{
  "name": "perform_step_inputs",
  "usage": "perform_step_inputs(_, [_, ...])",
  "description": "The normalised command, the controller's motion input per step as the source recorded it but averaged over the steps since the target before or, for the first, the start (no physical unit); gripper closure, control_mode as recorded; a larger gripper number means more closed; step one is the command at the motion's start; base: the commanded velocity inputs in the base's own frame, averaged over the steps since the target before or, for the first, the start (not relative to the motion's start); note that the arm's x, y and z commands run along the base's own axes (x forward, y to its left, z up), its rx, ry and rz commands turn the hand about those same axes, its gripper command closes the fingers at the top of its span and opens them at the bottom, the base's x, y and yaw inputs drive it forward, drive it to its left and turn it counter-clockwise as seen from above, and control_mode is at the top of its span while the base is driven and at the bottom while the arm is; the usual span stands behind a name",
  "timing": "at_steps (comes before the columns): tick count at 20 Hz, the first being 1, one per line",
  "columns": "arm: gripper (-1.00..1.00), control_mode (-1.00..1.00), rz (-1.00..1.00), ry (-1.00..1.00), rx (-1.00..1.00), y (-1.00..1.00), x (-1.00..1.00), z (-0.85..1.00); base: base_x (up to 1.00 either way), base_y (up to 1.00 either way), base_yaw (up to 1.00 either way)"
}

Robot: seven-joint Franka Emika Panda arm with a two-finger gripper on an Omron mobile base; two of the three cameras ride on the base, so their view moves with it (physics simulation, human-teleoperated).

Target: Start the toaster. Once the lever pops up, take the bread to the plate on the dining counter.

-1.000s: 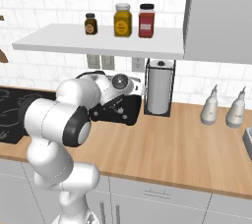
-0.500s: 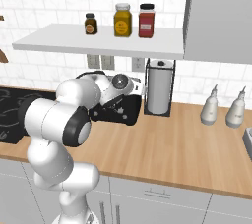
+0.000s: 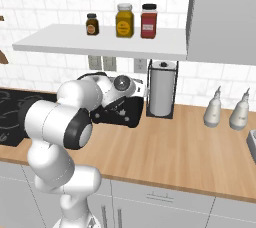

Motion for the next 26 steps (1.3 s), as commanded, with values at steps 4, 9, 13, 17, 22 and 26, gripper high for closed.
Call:
perform_step_inputs(4, [-1.0,-1.0,0.0,0.0,0.0,0.0,0.0,0.0,0.0,0.0,0.0])
perform_step_inputs(9, [-1.0,-1.0,0.0,0.0,0.0,0.0,0.0,0.0,0.0,0.0,0.0])
perform_step_inputs(13, [-1.0,-1.0,0.0,0.0,0.0,0.0,0.0,0.0,0.0,0.0,0.0])
perform_step_inputs(17, [-1.0,-1.0,0.0,0.0,0.0,0.0,0.0,0.0,0.0,0.0,0.0])
perform_step_inputs(22, [-1.0,-1.0,0.0,0.0,0.0,0.0,0.0,0.0,0.0,0.0,0.0])
perform_step_inputs(26, [-1.0,-1.0,0.0,0.0,0.0,0.0,0.0,0.0,0.0,0.0,0.0])
